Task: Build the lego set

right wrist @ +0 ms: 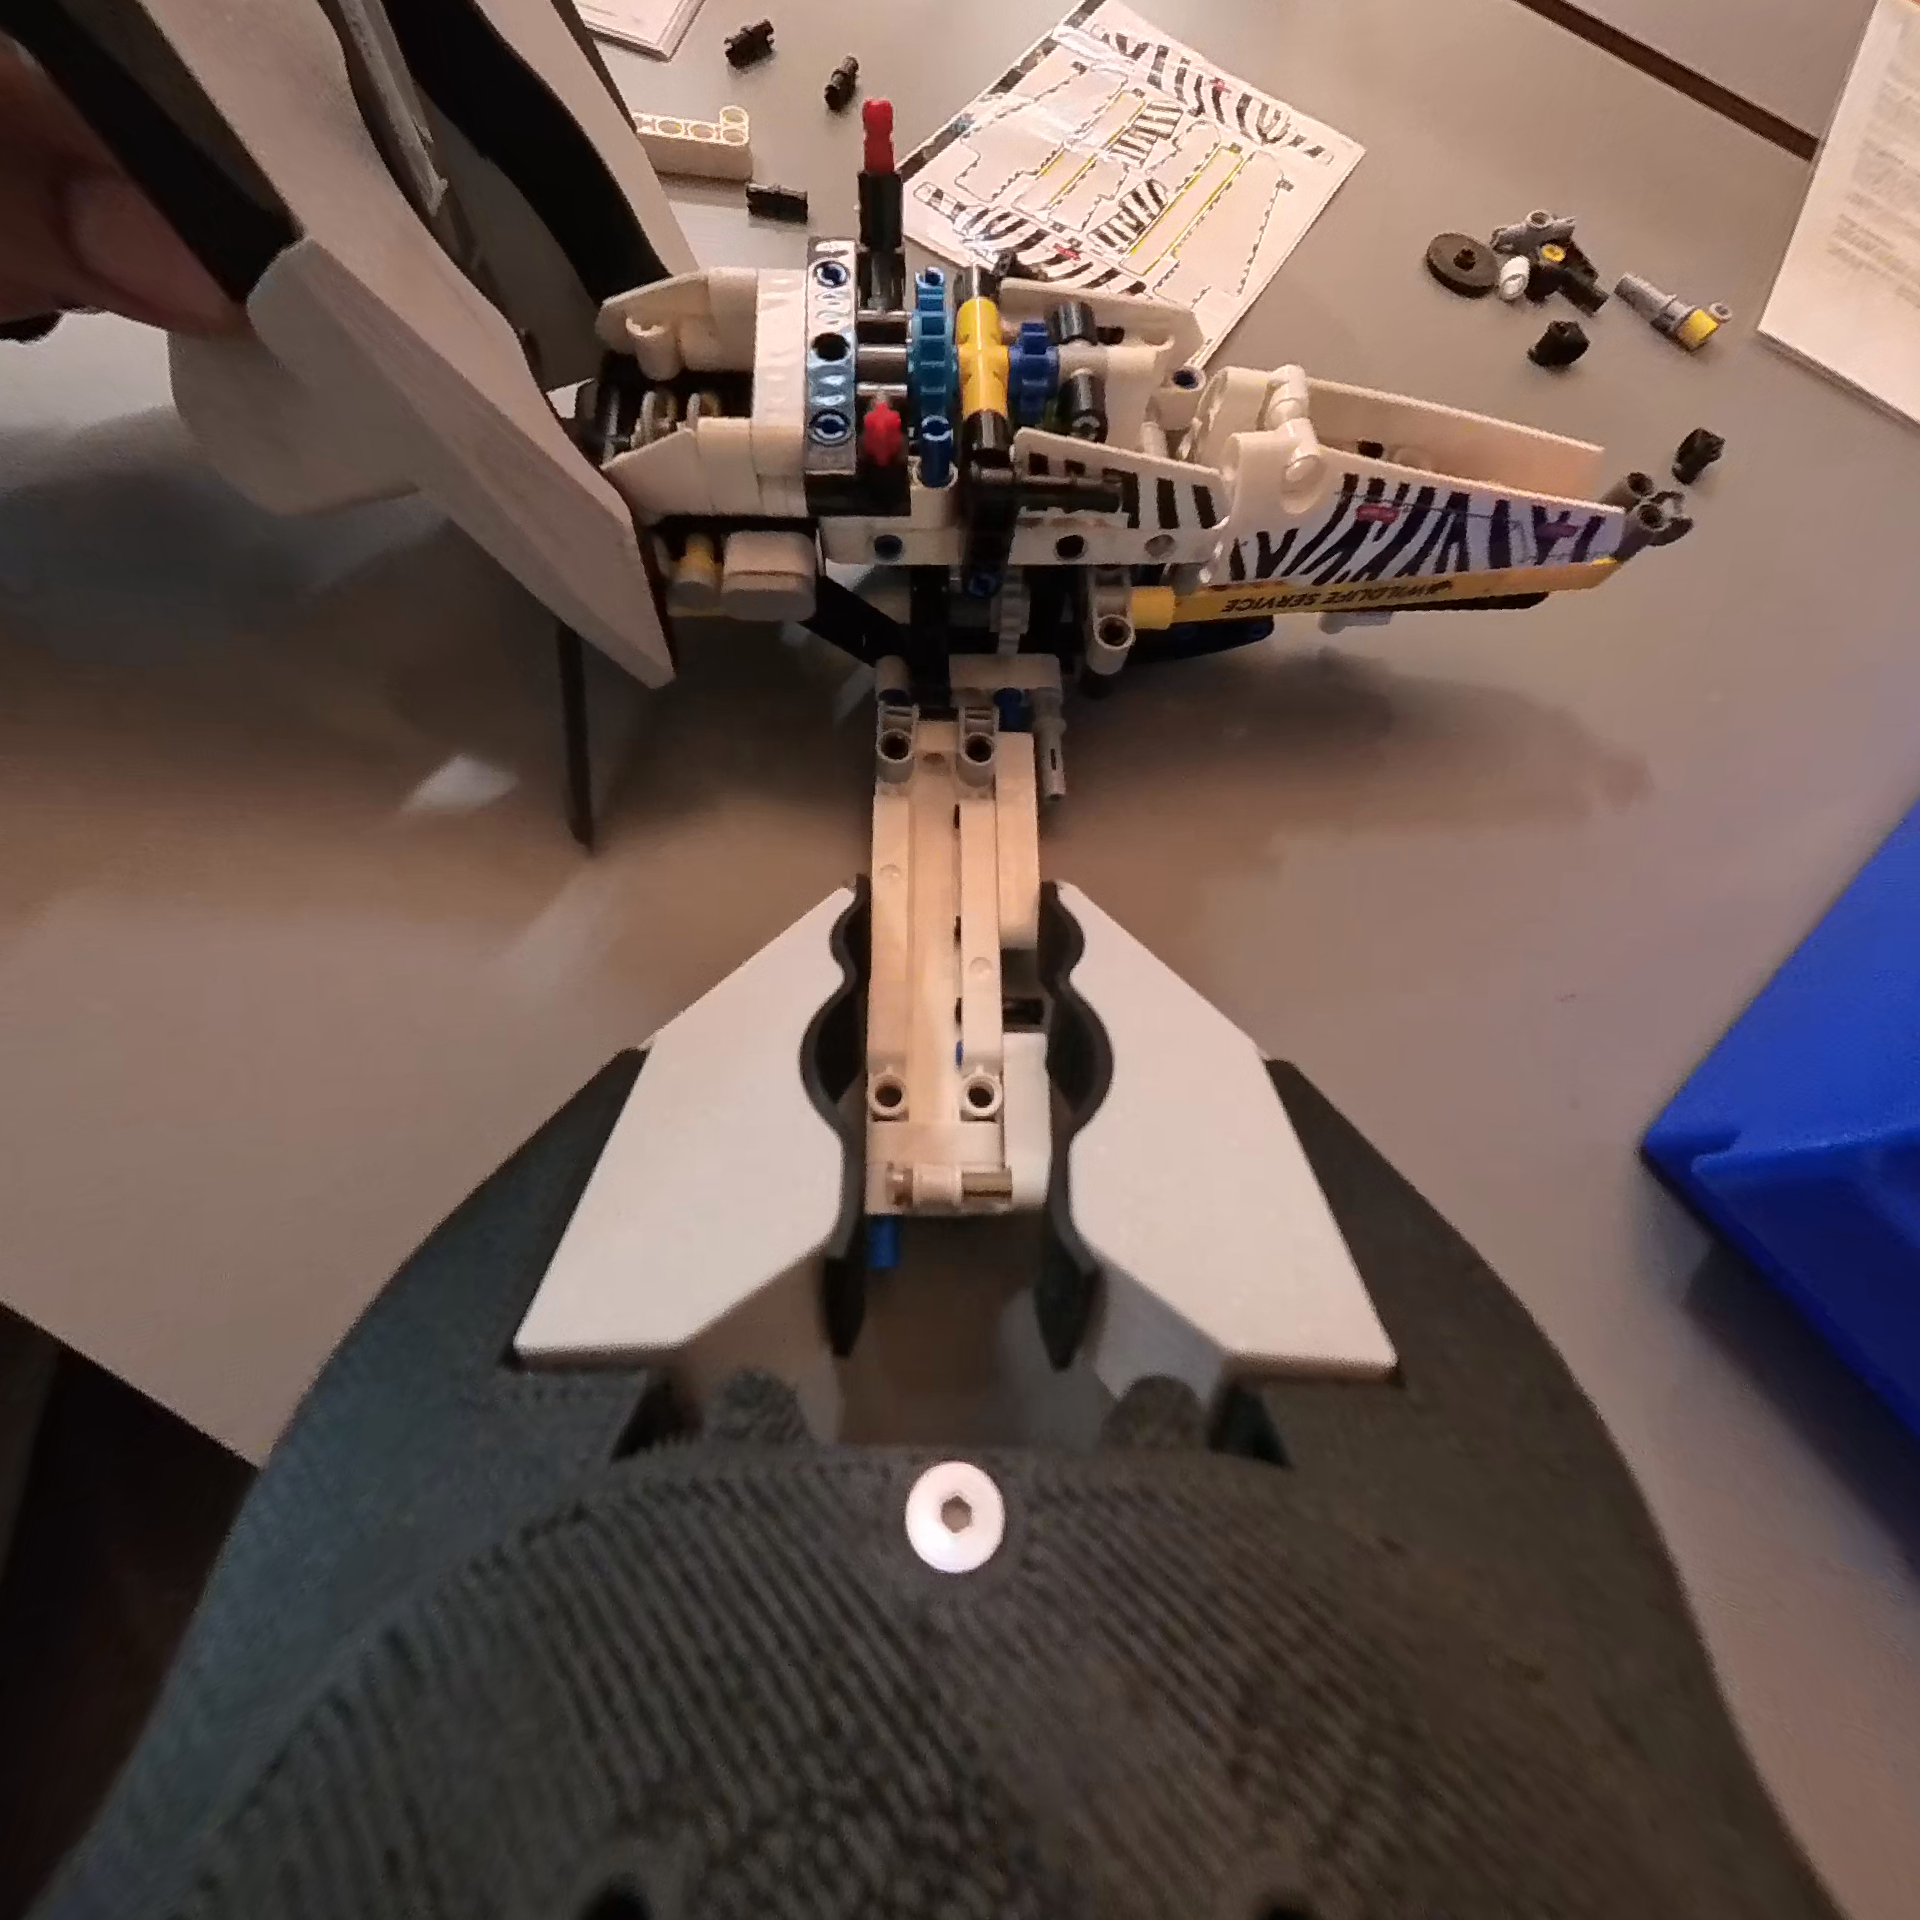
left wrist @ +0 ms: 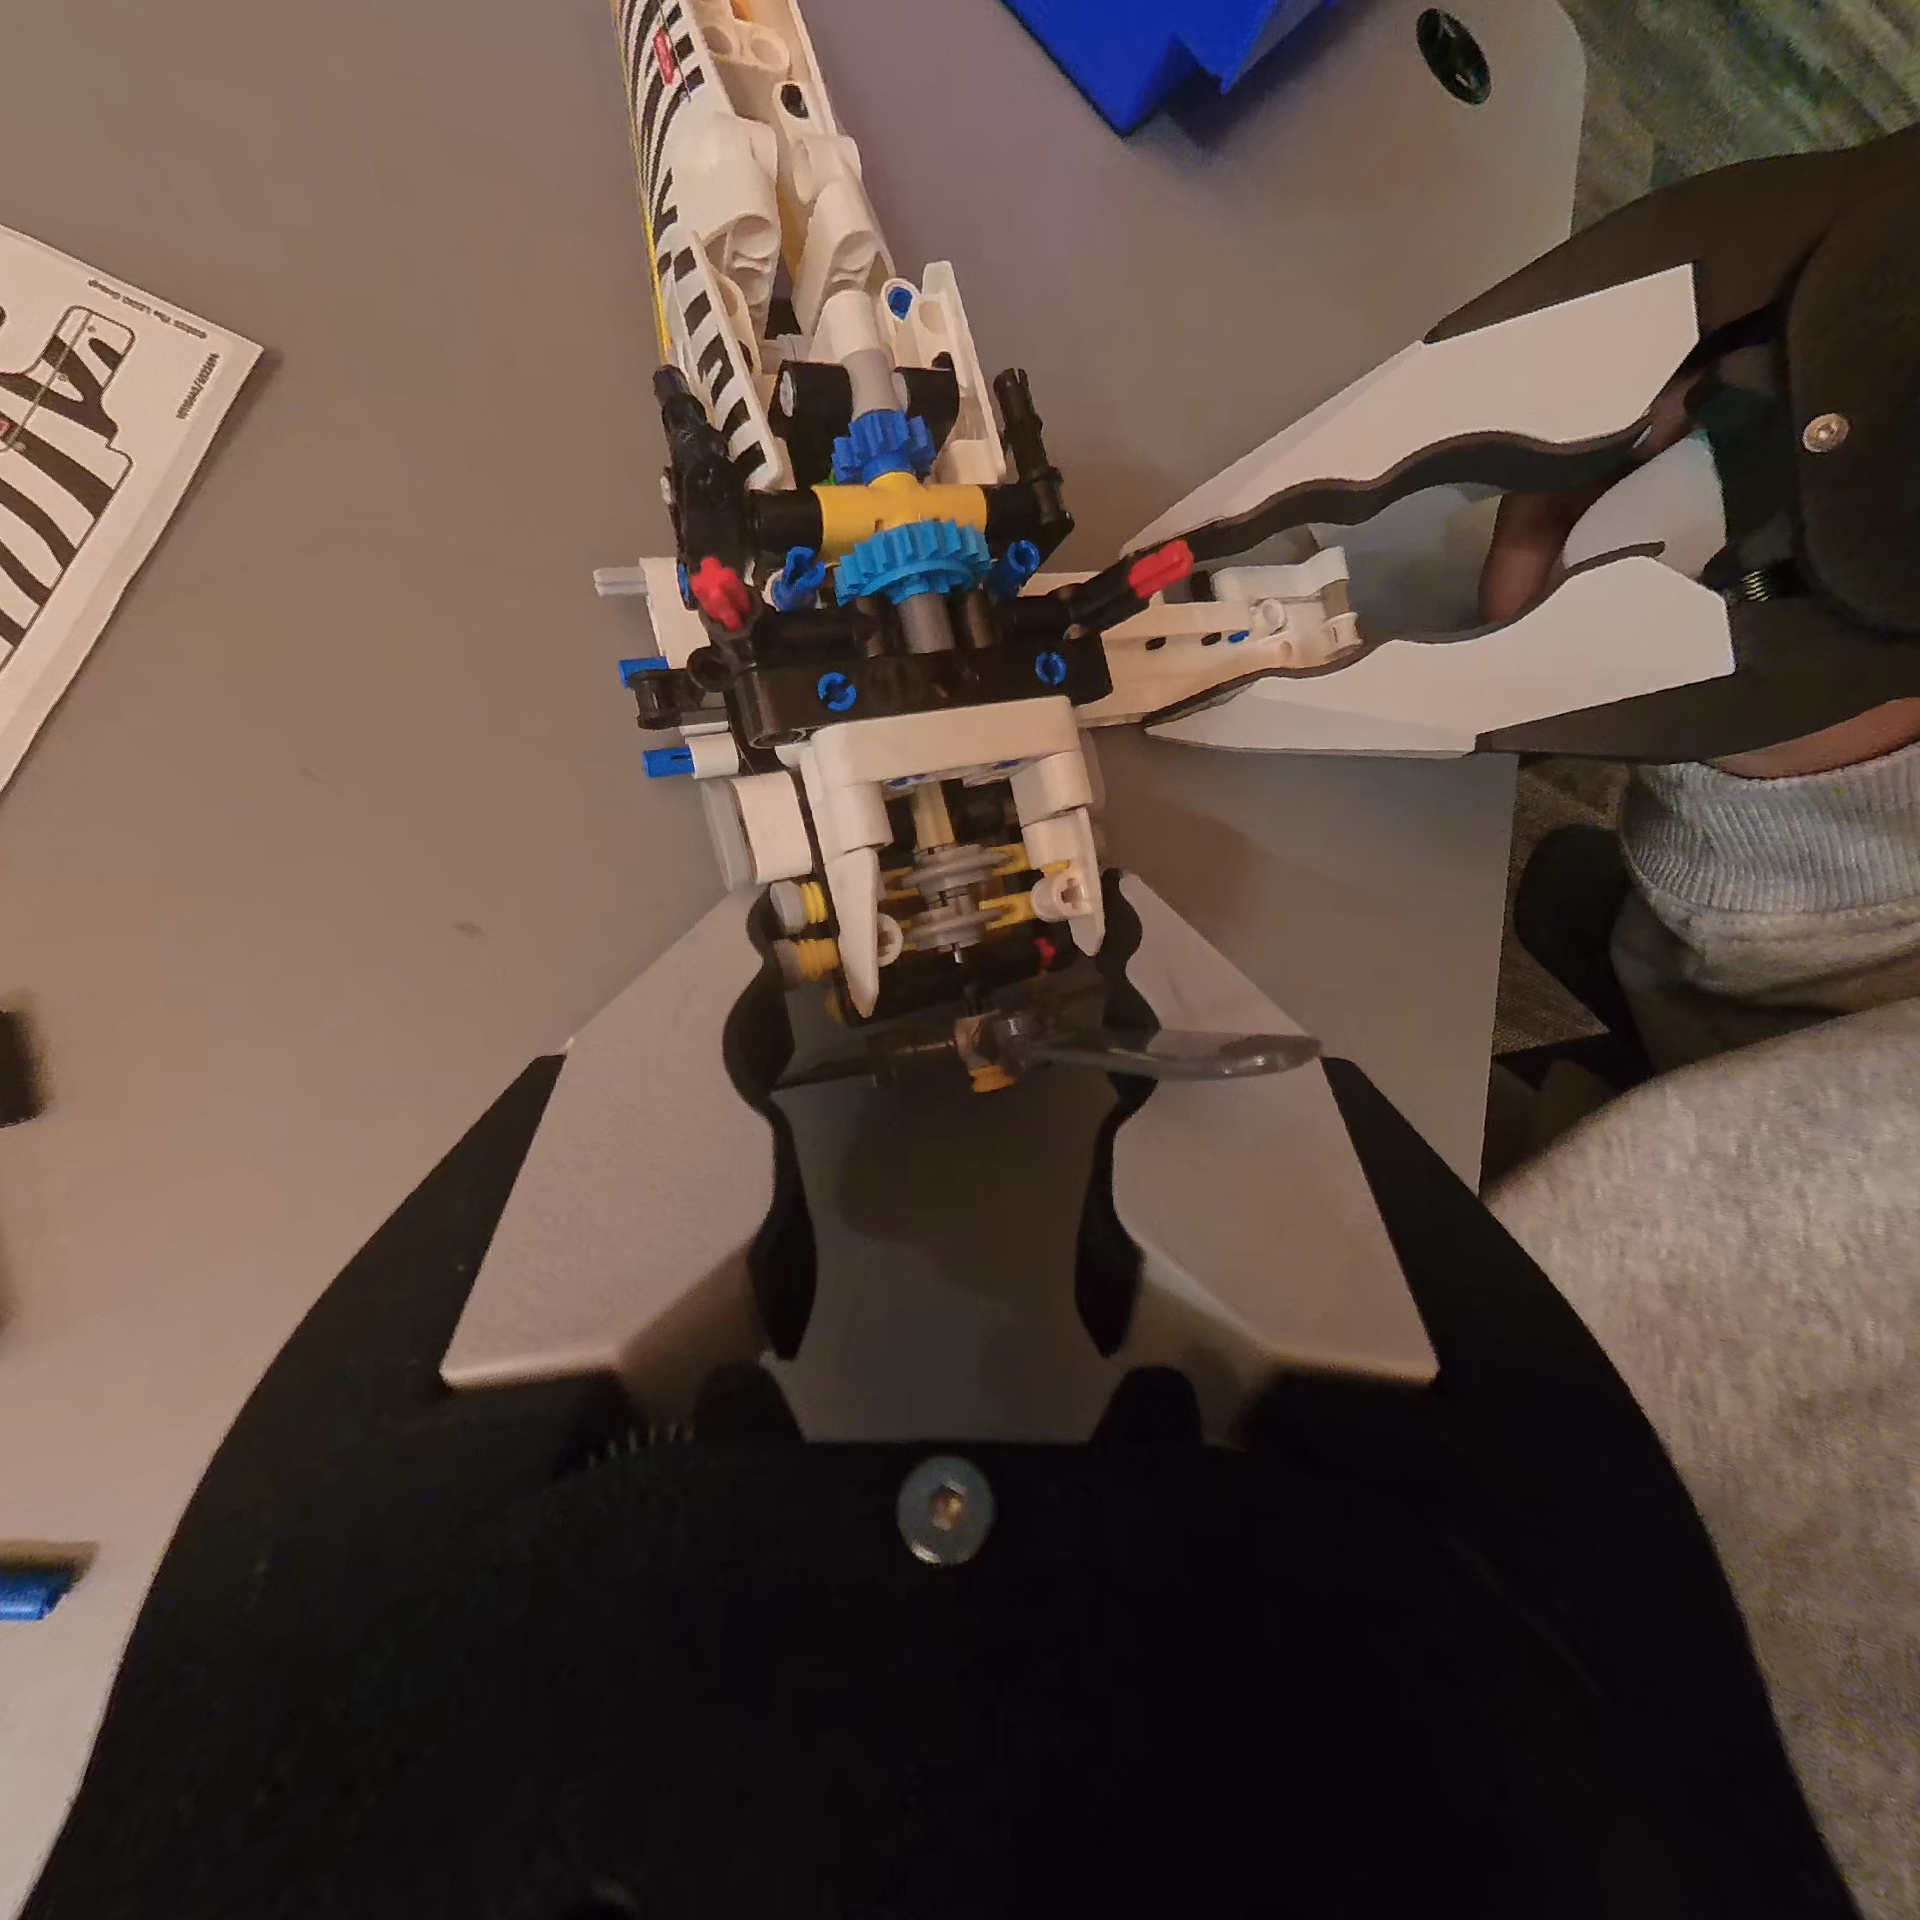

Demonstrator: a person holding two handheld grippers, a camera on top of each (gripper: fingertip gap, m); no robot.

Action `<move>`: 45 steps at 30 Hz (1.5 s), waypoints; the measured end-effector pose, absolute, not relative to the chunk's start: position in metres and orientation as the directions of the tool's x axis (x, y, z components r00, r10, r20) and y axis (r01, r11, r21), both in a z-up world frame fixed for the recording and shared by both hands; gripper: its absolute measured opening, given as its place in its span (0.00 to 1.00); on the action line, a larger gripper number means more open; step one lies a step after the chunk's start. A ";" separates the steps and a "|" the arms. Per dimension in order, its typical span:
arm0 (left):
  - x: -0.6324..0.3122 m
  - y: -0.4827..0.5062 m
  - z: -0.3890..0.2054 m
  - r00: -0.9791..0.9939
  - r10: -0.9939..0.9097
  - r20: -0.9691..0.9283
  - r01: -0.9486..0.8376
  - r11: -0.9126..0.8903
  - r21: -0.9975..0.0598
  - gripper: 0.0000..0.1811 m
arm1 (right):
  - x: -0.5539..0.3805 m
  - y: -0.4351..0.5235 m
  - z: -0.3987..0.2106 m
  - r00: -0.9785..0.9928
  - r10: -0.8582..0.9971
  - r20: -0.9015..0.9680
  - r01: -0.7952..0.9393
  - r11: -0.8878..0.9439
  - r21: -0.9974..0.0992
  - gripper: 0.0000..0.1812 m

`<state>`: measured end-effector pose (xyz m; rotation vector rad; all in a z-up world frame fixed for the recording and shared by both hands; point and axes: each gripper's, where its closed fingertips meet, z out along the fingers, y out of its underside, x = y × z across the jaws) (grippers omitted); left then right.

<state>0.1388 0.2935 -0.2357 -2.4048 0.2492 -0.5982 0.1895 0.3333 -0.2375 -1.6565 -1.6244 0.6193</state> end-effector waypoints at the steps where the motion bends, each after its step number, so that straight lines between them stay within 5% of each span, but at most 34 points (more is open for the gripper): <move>1: 0.139 0.294 -0.236 0.878 -0.320 0.355 -0.029 -0.777 -0.628 0.32 | 0.189 0.333 -0.238 0.089 0.985 0.147 0.638 0.058 -0.768 0.17; 35: 0.138 0.293 -0.236 0.871 -0.330 0.364 -0.035 -0.781 -0.624 0.32 | 0.186 0.339 -0.235 -0.012 0.989 0.150 0.617 0.126 -0.777 0.17; 41: 0.141 0.300 -0.218 0.849 -0.303 0.433 0.069 -0.748 -0.660 0.49 | 0.185 0.341 -0.237 -0.006 0.988 0.151 0.624 0.122 -0.772 0.17; 45: 0.136 0.306 -0.221 0.877 -0.259 0.404 0.086 -0.743 -0.664 0.52 | 0.184 0.339 -0.237 0.007 0.987 0.158 0.625 0.119 -0.771 0.17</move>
